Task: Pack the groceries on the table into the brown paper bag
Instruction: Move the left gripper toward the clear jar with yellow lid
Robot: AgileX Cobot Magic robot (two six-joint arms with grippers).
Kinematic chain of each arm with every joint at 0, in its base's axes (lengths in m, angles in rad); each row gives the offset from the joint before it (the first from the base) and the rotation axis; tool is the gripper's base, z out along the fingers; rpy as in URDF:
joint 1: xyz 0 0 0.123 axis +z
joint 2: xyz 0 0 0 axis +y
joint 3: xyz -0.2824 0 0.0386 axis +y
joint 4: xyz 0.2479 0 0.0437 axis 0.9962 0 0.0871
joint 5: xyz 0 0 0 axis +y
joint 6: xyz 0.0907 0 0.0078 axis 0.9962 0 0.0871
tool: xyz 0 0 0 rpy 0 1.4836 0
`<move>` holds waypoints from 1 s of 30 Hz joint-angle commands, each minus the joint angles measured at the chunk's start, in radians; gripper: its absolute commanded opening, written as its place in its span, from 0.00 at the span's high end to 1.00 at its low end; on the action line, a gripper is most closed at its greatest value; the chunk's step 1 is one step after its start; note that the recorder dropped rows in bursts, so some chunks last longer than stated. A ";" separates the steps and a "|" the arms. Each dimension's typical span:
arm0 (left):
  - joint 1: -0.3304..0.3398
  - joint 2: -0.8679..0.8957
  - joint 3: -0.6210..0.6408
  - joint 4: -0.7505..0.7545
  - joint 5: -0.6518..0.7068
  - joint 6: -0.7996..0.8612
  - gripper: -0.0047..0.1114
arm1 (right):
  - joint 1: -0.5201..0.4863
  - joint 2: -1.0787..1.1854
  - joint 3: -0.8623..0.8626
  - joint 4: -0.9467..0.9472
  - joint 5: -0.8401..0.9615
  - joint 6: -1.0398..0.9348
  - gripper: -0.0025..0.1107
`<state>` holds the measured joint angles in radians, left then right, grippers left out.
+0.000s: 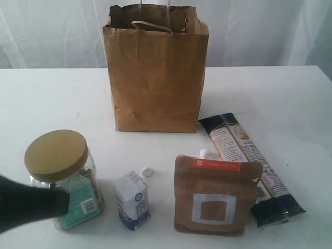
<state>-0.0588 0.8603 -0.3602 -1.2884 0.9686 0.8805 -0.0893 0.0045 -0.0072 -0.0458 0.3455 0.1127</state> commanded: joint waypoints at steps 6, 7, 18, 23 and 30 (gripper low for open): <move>-0.175 -0.004 0.150 -0.226 -0.343 0.158 0.96 | -0.003 -0.005 0.007 -0.004 -0.001 0.002 0.98; -0.198 -0.002 0.150 -0.230 -0.398 0.180 0.96 | -0.003 -0.005 0.007 -0.004 -0.001 0.002 0.98; -0.545 0.038 0.161 -0.317 -1.011 0.193 0.96 | -0.003 -0.005 0.007 -0.004 -0.001 0.002 0.98; -0.614 0.065 0.161 -0.329 -1.272 0.189 0.96 | -0.003 -0.005 0.007 -0.004 -0.001 0.002 0.98; -0.614 0.083 0.161 -0.253 -1.561 0.093 0.96 | -0.003 -0.005 0.007 -0.004 -0.001 0.002 0.98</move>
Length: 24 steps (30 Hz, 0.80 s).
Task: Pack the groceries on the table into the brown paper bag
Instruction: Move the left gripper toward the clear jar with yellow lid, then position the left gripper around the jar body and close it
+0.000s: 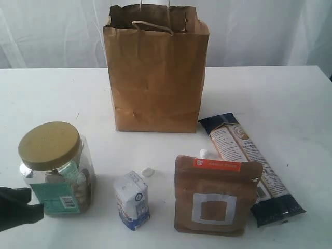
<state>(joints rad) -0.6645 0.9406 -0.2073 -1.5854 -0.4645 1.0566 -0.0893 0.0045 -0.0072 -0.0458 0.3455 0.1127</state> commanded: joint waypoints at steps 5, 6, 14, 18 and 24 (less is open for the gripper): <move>-0.008 0.003 0.008 0.272 -0.128 -0.312 0.96 | -0.003 -0.005 0.007 -0.004 -0.001 0.002 0.98; -0.008 -0.002 0.008 0.291 -0.116 -0.338 0.96 | -0.003 -0.005 0.007 -0.004 -0.001 0.002 0.98; -0.008 -0.177 0.008 0.150 -0.170 -0.365 0.96 | -0.003 -0.005 0.007 -0.004 -0.001 0.002 0.98; -0.008 -0.231 0.008 0.311 0.298 -0.333 0.96 | -0.003 -0.005 0.007 -0.004 -0.001 0.002 0.98; -0.008 -0.116 0.109 0.324 0.091 -0.474 0.96 | -0.003 -0.005 0.007 -0.004 -0.001 0.002 0.98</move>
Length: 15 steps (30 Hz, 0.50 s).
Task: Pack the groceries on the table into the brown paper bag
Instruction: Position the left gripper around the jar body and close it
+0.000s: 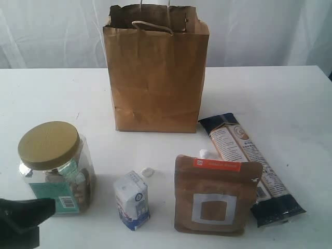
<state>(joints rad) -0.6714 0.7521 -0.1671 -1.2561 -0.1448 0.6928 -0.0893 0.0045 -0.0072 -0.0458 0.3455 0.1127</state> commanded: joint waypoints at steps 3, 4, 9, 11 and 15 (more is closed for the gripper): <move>-0.002 0.147 0.073 0.128 -0.286 -0.239 0.96 | -0.003 -0.005 0.007 -0.004 -0.001 0.002 0.98; -0.002 0.168 0.062 0.240 -0.244 -0.314 0.96 | -0.003 -0.005 0.007 -0.004 -0.001 0.002 0.98; -0.002 0.306 0.037 0.670 -0.368 -0.682 0.96 | -0.003 -0.005 0.007 -0.004 -0.001 0.002 0.98; -0.002 0.369 0.037 0.678 -0.472 -0.693 0.96 | -0.003 -0.005 0.007 -0.004 -0.001 0.002 0.98; -0.002 0.485 0.037 0.678 -0.605 -0.693 0.96 | -0.003 -0.005 0.007 -0.004 -0.001 0.002 0.98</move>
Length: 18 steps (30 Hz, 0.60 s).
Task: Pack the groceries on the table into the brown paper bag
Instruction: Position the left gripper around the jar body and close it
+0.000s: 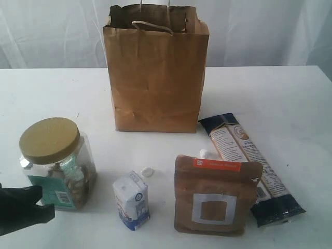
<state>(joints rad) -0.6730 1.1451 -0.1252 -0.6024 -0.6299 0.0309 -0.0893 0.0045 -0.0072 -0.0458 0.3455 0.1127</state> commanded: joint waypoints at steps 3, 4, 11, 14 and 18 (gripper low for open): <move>0.000 0.144 -0.005 0.016 -0.239 -0.031 0.96 | -0.003 -0.005 0.007 -0.004 -0.001 0.002 0.98; 0.000 0.156 -0.005 0.006 -0.291 -0.031 0.96 | -0.003 -0.005 0.007 -0.004 -0.001 0.002 0.98; 0.022 0.156 -0.020 -0.040 -0.489 0.049 0.96 | -0.003 -0.005 0.007 -0.004 -0.001 0.002 0.98; 0.022 0.094 0.024 -0.003 -0.494 0.060 0.96 | -0.003 -0.005 0.007 -0.004 -0.001 0.002 0.98; 0.022 -0.028 0.096 0.042 -0.453 0.047 0.96 | -0.003 -0.005 0.007 -0.004 -0.001 0.002 0.98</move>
<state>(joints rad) -0.6526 1.1894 -0.0737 -0.5830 -1.1095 0.0779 -0.0893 0.0045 -0.0072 -0.0458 0.3455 0.1127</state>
